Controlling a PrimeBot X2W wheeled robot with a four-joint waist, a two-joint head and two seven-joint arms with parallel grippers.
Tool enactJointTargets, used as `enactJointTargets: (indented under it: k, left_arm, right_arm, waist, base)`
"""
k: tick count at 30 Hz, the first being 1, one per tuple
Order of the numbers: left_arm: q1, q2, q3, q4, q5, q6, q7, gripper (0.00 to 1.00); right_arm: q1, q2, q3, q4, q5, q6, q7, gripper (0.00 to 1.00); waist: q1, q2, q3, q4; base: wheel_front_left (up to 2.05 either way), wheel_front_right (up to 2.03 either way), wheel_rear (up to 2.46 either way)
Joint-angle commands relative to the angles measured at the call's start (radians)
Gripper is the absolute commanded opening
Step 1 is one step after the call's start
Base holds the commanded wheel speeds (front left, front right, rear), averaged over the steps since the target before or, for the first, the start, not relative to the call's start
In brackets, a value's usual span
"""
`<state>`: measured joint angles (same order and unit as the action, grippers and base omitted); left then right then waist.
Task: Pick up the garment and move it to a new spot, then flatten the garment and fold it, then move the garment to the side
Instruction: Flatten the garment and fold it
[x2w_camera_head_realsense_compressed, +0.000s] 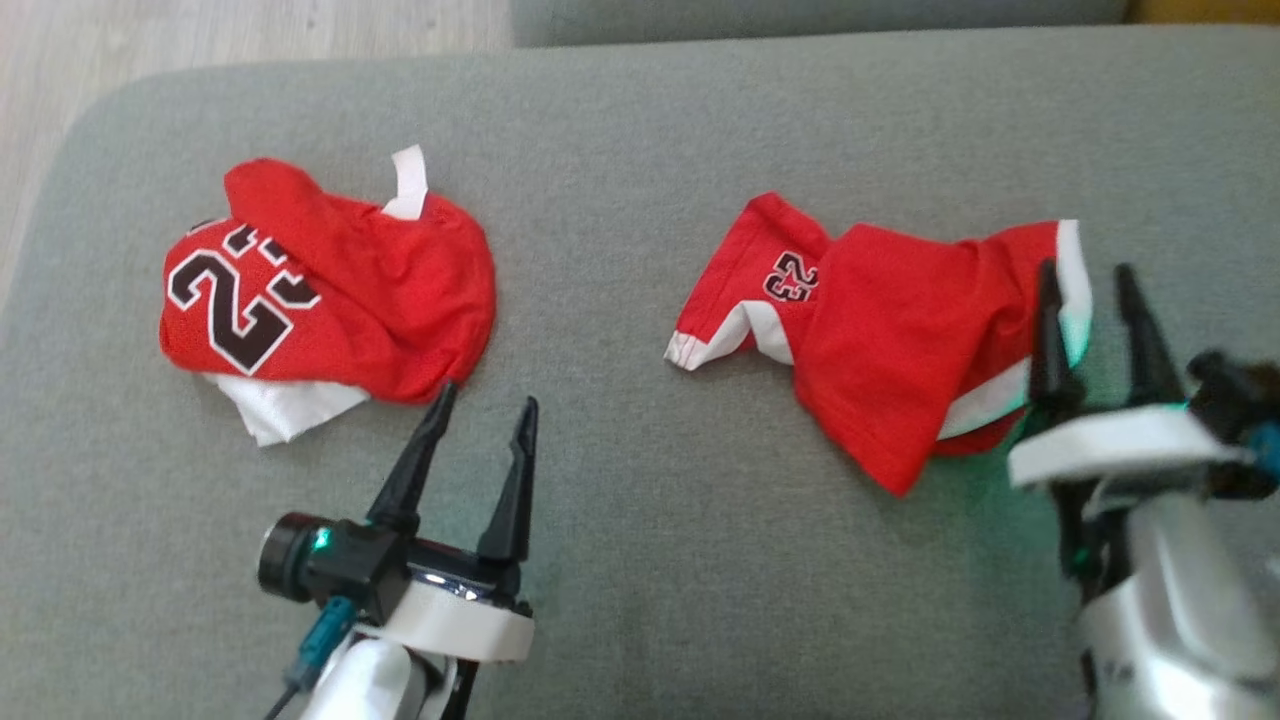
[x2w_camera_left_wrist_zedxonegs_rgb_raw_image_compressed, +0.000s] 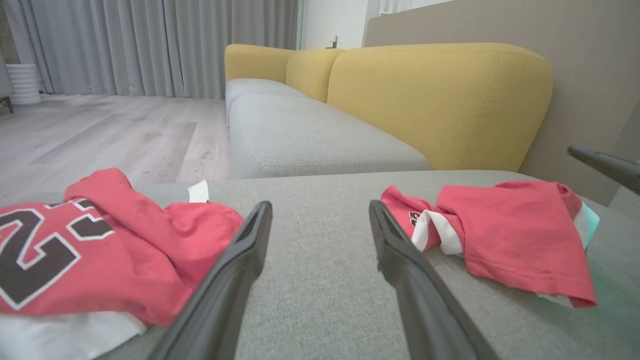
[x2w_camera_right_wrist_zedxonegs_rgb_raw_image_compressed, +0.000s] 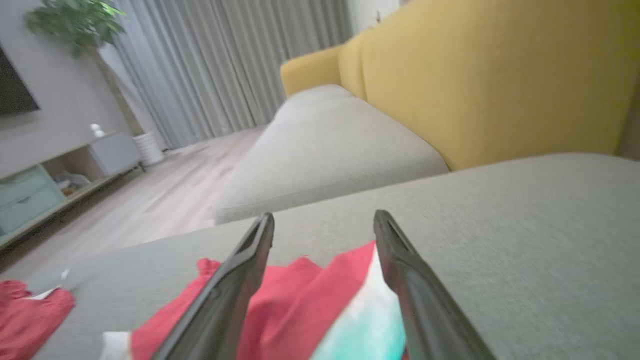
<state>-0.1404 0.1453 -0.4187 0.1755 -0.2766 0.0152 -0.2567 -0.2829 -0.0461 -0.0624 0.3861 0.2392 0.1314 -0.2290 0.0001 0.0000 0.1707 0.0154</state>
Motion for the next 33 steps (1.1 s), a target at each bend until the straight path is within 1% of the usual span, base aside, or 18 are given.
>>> enactJointTargets:
  k: [1, 3, 6, 7, 9, 12, 14, 15, 16, 18, 20, 23, 26, 28, 30, 33]
  left_arm:
    - [-0.048, -0.005, 0.039, -0.021, 0.013, -0.011, -0.005, 1.00]
    - [-0.056, -0.014, 0.042, -0.013, 0.020, -0.021, -0.005, 1.00]
    - [-0.066, -0.027, 0.046, -0.001, 0.030, -0.035, -0.005, 1.00]
    - [-0.066, -0.027, 0.046, -0.001, 0.030, -0.035, -0.005, 1.00]
    - [-0.069, -0.033, 0.051, 0.004, 0.035, -0.042, -0.005, 1.00]
    - [-0.071, -0.040, 0.061, 0.010, 0.043, -0.051, -0.005, 1.00]
    - [-0.072, -0.044, 0.067, 0.013, 0.048, -0.057, -0.005, 1.00]
    - [-0.072, -0.046, 0.070, 0.016, 0.050, -0.059, -0.005, 1.00]
    - [-0.072, -0.048, 0.073, 0.019, 0.052, -0.061, -0.005, 1.00]
    - [-0.072, -0.053, 0.079, 0.023, 0.055, -0.063, -0.005, 1.00]
    - [-0.070, -0.057, 0.084, 0.025, 0.058, -0.066, -0.005, 1.00]
    - [-0.064, -0.064, 0.092, 0.026, 0.061, -0.069, -0.005, 1.00]
    - [-0.055, -0.070, 0.100, 0.024, 0.063, -0.072, -0.005, 1.00]
    - [-0.048, -0.074, 0.106, 0.022, 0.063, -0.073, -0.005, 1.00]
    - [-0.039, -0.077, 0.113, 0.021, 0.062, -0.074, -0.005, 1.00]
    - [-0.027, -0.081, 0.121, 0.019, 0.061, -0.076, -0.005, 1.00]
  right_arm:
    - [-0.069, -0.004, -0.012, 0.023, -0.009, -0.001, 0.018, 1.00]
    - [-0.129, -0.004, -0.061, 0.108, -0.016, -0.001, 0.042, 1.00]
    - [-0.207, -0.004, -0.124, 0.238, 0.004, -0.001, 0.064, 1.00]
    - [-0.207, -0.004, -0.124, 0.238, 0.004, -0.001, 0.064, 1.00]
    - [-0.253, -0.004, -0.157, 0.321, 0.011, -0.001, 0.065, 1.00]
    - [-0.313, -0.004, -0.168, 0.436, 0.040, -0.001, 0.064, 1.00]
    - [-0.345, -0.004, -0.147, 0.499, 0.065, -0.001, 0.055, 1.00]
    - [-0.358, -0.004, -0.135, 0.523, 0.074, -0.001, 0.046, 0.84]
    - [-0.368, -0.004, -0.125, 0.544, 0.079, -0.001, 0.034, 0.00]
    - [-0.391, -0.004, -0.117, 0.565, 0.079, -0.001, 0.006, 0.00]
    - [-0.408, -0.004, -0.127, 0.569, 0.054, -0.001, -0.014, 0.00]
    - [-0.433, -0.004, -0.179, 0.544, -0.011, -0.001, -0.027, 0.00]
    - [-0.465, -0.009, -0.254, 0.483, -0.092, -0.001, -0.030, 0.00]
    - [-0.490, -0.026, -0.289, 0.435, -0.144, -0.001, -0.027, 0.00]
    - [-0.518, -0.049, -0.309, 0.381, -0.194, -0.001, -0.004, 0.00]
    - [-0.557, -0.083, -0.313, 0.284, -0.259, -0.001, 0.040, 0.00]
  waist:
    - [-0.0001, 0.0000, 0.021, 0.014]
    - [-0.0001, 0.0000, 0.034, 0.025]
    - [-0.0001, 0.0000, 0.048, 0.042]
    - [-0.0001, 0.0000, 0.048, 0.042]
    - [-0.0001, 0.0000, 0.055, 0.049]
    - [-0.0001, 0.0000, 0.059, 0.057]
    - [-0.0001, 0.0000, 0.060, 0.059]
    - [-0.0001, 0.0000, 0.058, 0.059]
    - [-0.0001, 0.0000, 0.055, 0.059]
    - [-0.0001, 0.0000, 0.050, 0.057]
    - [-0.0001, 0.0000, 0.040, 0.054]
    - [-0.0001, 0.0000, 0.022, 0.051]
    - [-0.0001, 0.0000, 0.000, 0.050]
    - [-0.0001, 0.0000, -0.016, 0.051]
    - [-0.0001, 0.0000, -0.032, 0.053]
    - [-0.0001, 0.0000, -0.054, 0.059]
  base:
    - [0.00, 0.00, 0.00]
    - [0.00, 0.00, 0.00]
    - [0.00, 0.00, 0.00]
    - [0.00, 0.00, 0.00]
    - [0.00, 0.00, 0.00]
    - [0.00, 0.00, 0.00]
    - [0.00, 0.00, 0.00]
    - [0.00, 0.00, 0.00]
    - [0.00, 0.00, 0.00]
    - [0.00, 0.00, 0.00]
    - [0.00, 0.00, 0.00]
    - [0.00, 0.00, 0.00]
    - [0.00, 0.00, 0.00]
    - [0.00, 0.00, 0.00]
    - [0.00, 0.00, 0.00]
    - [0.00, 0.00, 0.00]
